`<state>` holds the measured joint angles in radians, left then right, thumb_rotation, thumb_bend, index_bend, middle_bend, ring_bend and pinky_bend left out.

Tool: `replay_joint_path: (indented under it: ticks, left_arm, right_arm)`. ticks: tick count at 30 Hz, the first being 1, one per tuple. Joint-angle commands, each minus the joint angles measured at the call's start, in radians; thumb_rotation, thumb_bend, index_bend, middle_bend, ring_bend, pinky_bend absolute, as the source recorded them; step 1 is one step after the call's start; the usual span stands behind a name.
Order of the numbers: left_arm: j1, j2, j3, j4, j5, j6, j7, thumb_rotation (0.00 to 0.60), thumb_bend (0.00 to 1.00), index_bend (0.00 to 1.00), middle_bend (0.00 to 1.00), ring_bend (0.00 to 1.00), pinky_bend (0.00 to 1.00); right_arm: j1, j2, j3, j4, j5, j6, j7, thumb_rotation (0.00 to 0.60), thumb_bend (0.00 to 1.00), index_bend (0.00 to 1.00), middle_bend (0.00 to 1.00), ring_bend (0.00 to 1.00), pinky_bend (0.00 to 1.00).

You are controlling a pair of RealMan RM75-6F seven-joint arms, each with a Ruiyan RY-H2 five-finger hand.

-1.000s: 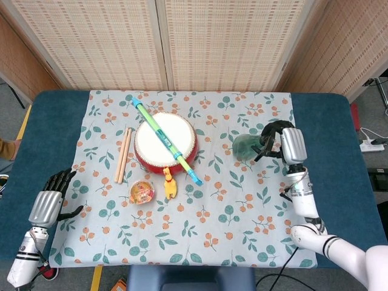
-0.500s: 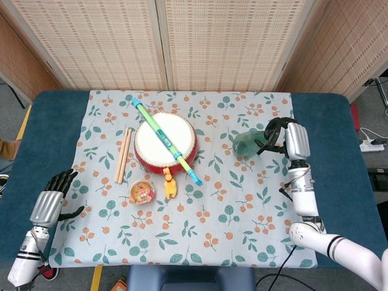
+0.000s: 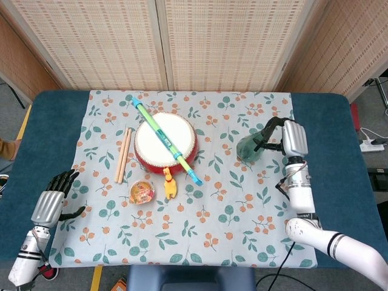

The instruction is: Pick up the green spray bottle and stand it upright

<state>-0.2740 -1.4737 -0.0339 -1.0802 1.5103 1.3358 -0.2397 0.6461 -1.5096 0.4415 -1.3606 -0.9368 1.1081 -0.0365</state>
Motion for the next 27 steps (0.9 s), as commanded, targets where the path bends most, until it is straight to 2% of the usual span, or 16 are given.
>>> replay_joint_path:
  ticks: [1,3,6,10,14,27]
  left_arm:
    - [-0.002,-0.002,0.001,0.004,-0.001,-0.005,-0.002,0.600,0.18,0.00,0.00,0.00,0.08]
    - [-0.003,-0.003,0.000,0.007,0.000,-0.005,-0.005,0.600,0.18,0.00,0.00,0.00,0.08]
    - [-0.004,-0.003,0.000,0.007,-0.002,-0.006,-0.005,0.600,0.18,0.00,0.00,0.00,0.08]
    - [-0.005,-0.006,0.001,0.013,-0.003,-0.010,-0.008,0.600,0.18,0.00,0.00,0.00,0.08]
    - [-0.005,-0.006,0.001,0.013,-0.003,-0.010,-0.009,0.600,0.18,0.00,0.00,0.00,0.08]
    - [-0.005,-0.006,0.001,0.013,-0.004,-0.008,-0.009,0.600,0.18,0.00,0.00,0.00,0.08]
  right_arm:
    - [0.010,-0.009,0.010,0.013,0.024,-0.010,-0.009,0.600,0.11,0.74,0.58,0.37,0.29]
    - [0.022,-0.020,0.018,0.030,0.044,-0.019,-0.017,0.600,0.11,0.74,0.58,0.37,0.29]
    - [0.029,-0.019,0.018,0.035,0.052,-0.040,-0.015,0.600,0.10,0.68,0.58,0.34,0.24]
    - [0.031,0.001,0.009,0.027,0.043,-0.080,0.003,0.600,0.00,0.47,0.51,0.20,0.11]
    - [0.031,0.010,0.003,0.025,0.036,-0.097,0.019,0.600,0.00,0.31,0.44,0.13,0.05]
    - [0.034,0.011,-0.005,0.029,0.035,-0.099,0.031,0.600,0.00,0.22,0.36,0.06,0.01]
